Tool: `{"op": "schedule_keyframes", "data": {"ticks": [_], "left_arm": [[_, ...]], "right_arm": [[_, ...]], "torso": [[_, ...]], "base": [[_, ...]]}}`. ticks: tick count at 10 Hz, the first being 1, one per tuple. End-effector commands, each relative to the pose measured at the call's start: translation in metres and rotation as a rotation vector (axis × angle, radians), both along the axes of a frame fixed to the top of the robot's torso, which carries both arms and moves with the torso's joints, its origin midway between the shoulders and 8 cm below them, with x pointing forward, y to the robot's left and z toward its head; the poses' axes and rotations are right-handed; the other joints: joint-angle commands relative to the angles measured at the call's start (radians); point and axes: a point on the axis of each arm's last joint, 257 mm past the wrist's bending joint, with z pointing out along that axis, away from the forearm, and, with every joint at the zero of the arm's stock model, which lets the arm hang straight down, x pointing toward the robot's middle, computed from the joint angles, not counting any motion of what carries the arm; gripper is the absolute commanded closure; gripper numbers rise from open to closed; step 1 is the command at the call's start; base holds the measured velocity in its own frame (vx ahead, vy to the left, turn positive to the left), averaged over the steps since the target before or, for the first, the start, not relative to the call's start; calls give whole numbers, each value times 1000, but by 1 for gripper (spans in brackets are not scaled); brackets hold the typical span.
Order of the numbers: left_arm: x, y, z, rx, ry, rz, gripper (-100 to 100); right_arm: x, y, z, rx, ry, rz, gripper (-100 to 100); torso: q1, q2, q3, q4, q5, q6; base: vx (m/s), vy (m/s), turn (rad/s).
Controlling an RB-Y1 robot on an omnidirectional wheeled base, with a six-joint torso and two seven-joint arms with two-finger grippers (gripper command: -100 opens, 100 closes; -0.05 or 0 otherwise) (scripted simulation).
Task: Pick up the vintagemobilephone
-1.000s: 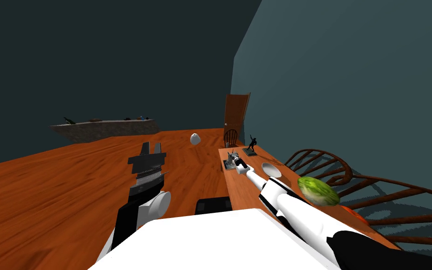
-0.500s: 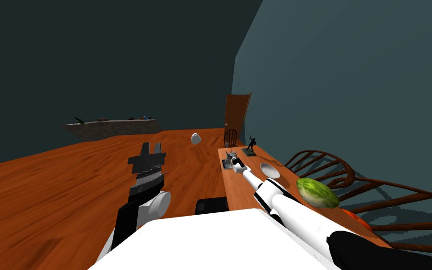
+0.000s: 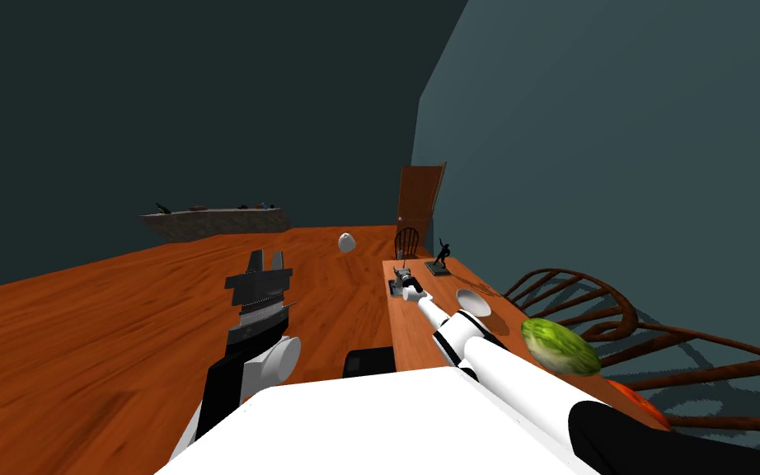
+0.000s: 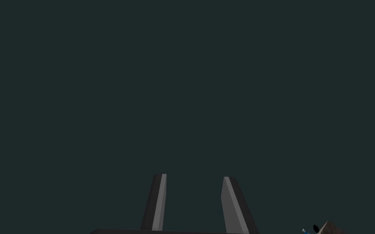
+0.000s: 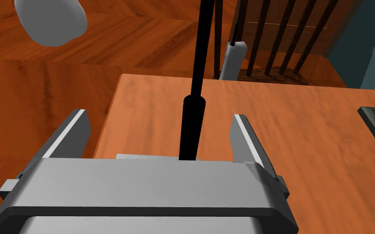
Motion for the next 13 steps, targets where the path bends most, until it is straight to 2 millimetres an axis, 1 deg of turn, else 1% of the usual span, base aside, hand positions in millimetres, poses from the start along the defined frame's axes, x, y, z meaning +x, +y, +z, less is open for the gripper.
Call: {"op": "schedule_keyframes", "data": {"ticks": [1, 2, 3, 4, 5, 6, 7, 9, 10, 11, 12, 13], "left_arm": [[0, 0, 0, 0, 0, 0, 0], [0, 0, 0, 0, 0, 0, 0], [0, 0, 0, 0, 0, 0, 0], [0, 0, 0, 0, 0, 0, 0], [0, 0, 0, 0, 0, 0, 0], [0, 0, 0, 0, 0, 0, 0], [0, 0, 0, 0, 0, 0, 0], [0, 0, 0, 0, 0, 0, 0], [0, 0, 0, 0, 0, 0, 0], [0, 0, 0, 0, 0, 0, 0], [0, 0, 0, 0, 0, 0, 0], [0, 0, 0, 0, 0, 0, 0]], "right_arm": [[-8, 25, -10, 41, 34, 8, -100], [-3, 20, -2, 38, 17, -12, -100], [-2, 13, -1, 16, 14, -24, -100], [-2, 13, -1, -9, 13, -18, -100], [-3, 36, -9, 27, 54, -11, -100], [-5, 44, -10, 31, 58, -20, -100], [-5, 41, -10, 17, 58, -27, -100], [-5, 41, -10, 5, 57, -24, -100], [-8, 67, -19, 34, 100, -3, -100], [-10, 72, -20, 38, 106, -13, -100], [-9, 73, -19, 23, 104, -17, -100], [-11, 73, -21, 22, 109, -17, -100]], "torso": [[0, 0, 0, 0, 0, 0], [-13, 6, -1, 0, 1, 1], [-25, 9, -1, -1, 0, 0], [-34, 10, -1, -1, 0, 0], [-40, 12, -1, -1, -1, 0], [-55, 16, 0, 0, 1, -1], [-74, 22, -2, -2, 0, -3], [-107, 32, -3, -2, -1, -3], [-119, 35, -2, -2, -1, -3], [-136, 46, -3, -2, 0, -4], [-159, 55, -4, -4, -1, -6], [-180, 57, -5, -5, -2, -7]], "base": [[-42, -43, 107], [-15, -44, -51], [-7, -32, -12], [-10, -22, 3], [-33, -53, 149], [-43, -67, 81], [-33, -66, 16], [-18, -49, -4], [-61, -60, 151], [-46, -83, 80], [-11, -77, -1], [-16, -67, 11]]}}
